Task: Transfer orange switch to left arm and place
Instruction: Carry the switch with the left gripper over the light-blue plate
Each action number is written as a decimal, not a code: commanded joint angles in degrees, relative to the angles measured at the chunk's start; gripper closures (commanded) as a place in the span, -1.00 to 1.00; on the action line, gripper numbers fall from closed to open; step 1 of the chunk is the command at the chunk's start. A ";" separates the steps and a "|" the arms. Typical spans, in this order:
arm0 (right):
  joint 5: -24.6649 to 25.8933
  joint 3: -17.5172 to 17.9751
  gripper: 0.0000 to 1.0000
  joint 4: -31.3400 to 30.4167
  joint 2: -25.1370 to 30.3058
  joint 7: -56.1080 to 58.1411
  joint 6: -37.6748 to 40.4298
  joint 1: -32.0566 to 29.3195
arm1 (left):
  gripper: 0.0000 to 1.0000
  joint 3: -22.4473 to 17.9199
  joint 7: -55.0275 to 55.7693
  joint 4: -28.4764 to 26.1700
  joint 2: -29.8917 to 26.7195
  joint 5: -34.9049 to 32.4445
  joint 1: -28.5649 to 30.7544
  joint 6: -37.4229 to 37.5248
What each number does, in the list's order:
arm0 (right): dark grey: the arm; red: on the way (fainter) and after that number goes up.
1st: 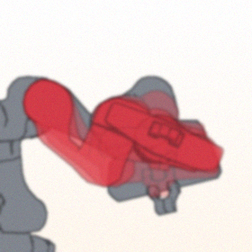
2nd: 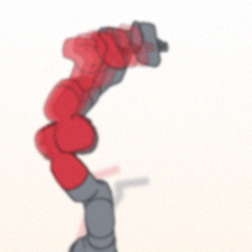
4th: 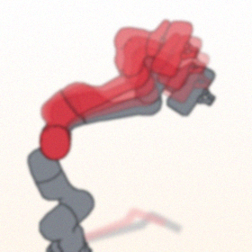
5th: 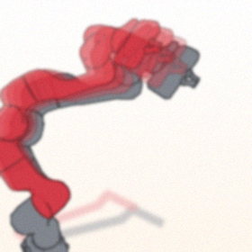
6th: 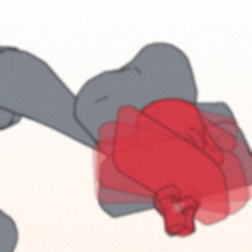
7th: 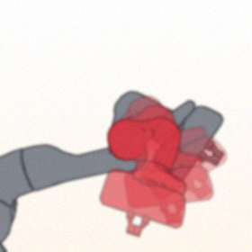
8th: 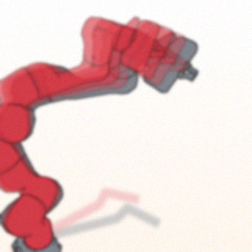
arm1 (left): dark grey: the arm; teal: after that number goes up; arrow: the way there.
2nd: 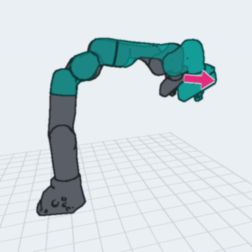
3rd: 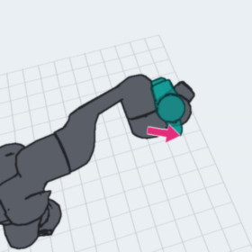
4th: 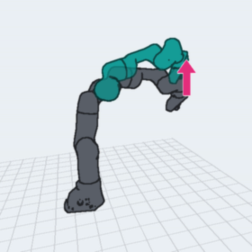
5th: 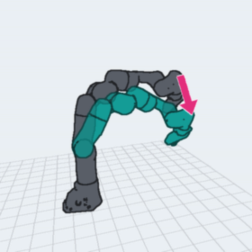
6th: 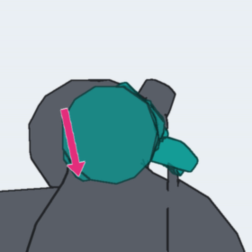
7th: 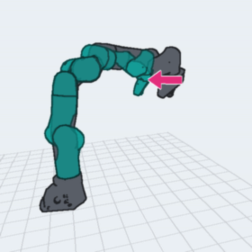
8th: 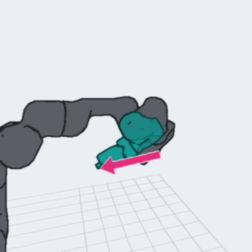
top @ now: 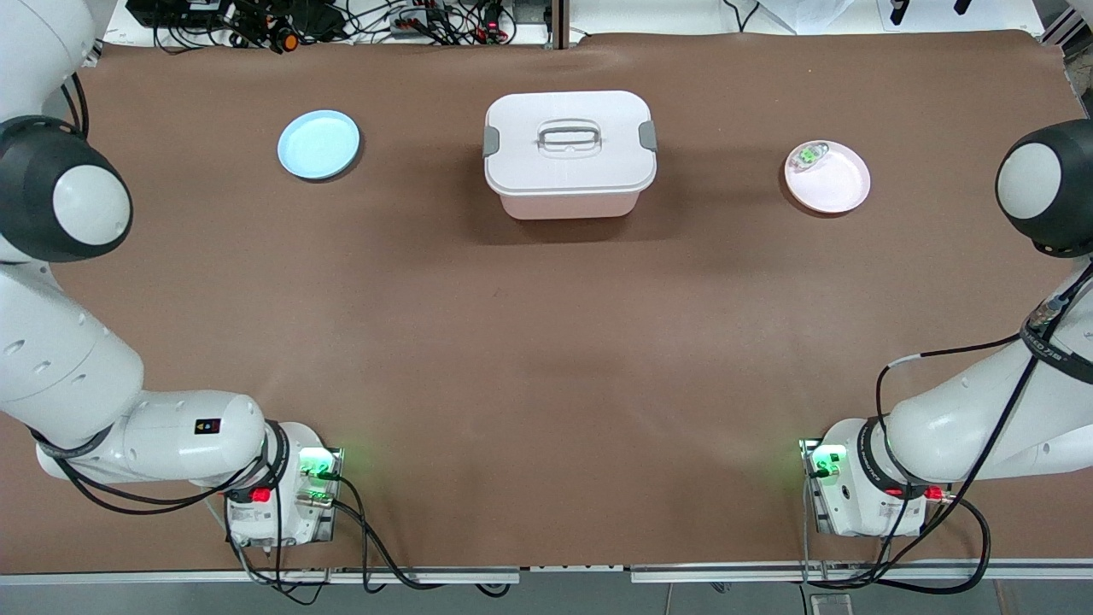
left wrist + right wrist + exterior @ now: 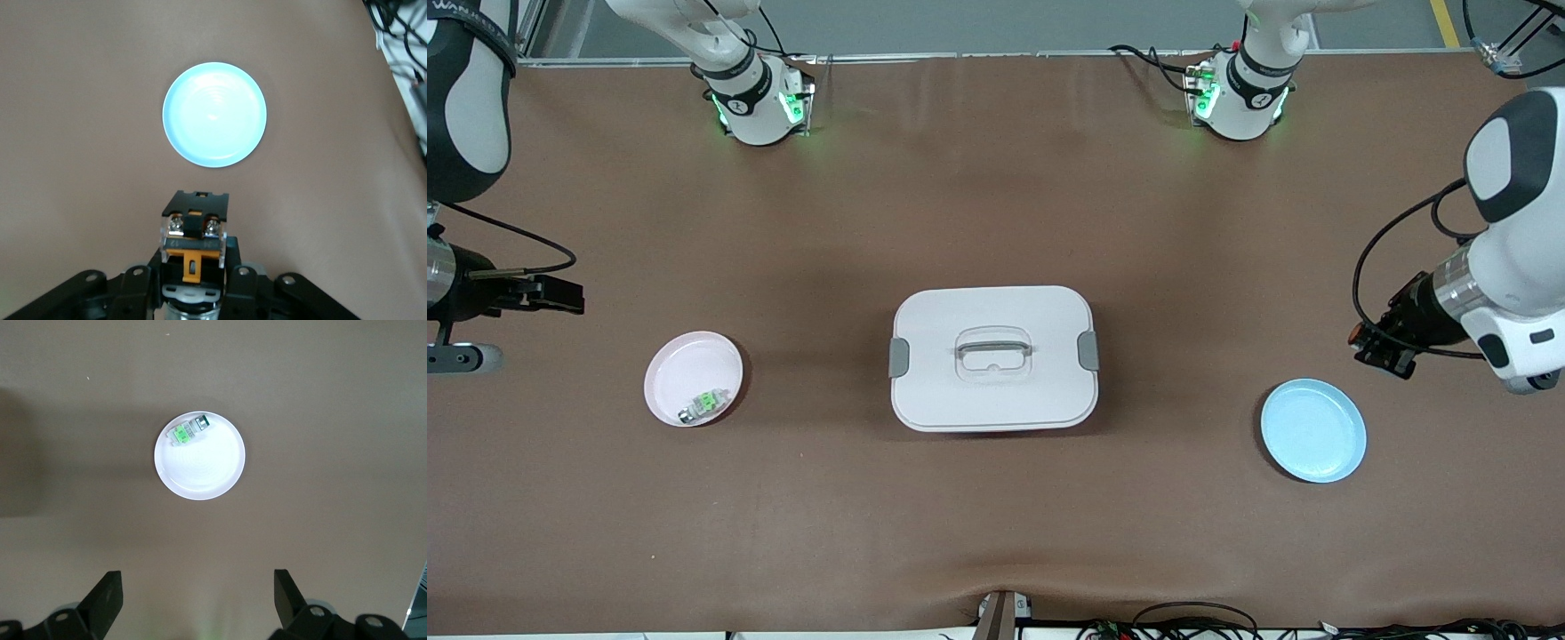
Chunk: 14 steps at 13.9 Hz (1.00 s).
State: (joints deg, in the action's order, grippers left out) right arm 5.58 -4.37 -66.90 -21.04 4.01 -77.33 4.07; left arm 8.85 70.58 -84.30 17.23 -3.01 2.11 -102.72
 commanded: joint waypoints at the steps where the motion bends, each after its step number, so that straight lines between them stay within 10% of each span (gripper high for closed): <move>1: 2.06 0.42 -1.00 0.80 0.39 0.74 2.53 -0.12 | 1.00 0.55 8.66 0.63 2.53 -0.77 1.05 -3.26; 14: -7.69 0.50 -1.00 -1.64 5.83 -6.47 1.22 -2.05 | 1.00 -0.68 21.00 -0.96 16.86 -3.59 3.77 -19.00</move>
State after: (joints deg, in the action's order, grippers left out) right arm -1.13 -4.50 -65.81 -17.05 -1.57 -75.07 3.15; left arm 7.97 90.36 -85.30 32.61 -5.08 5.36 -119.78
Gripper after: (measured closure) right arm 0.000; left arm 0.656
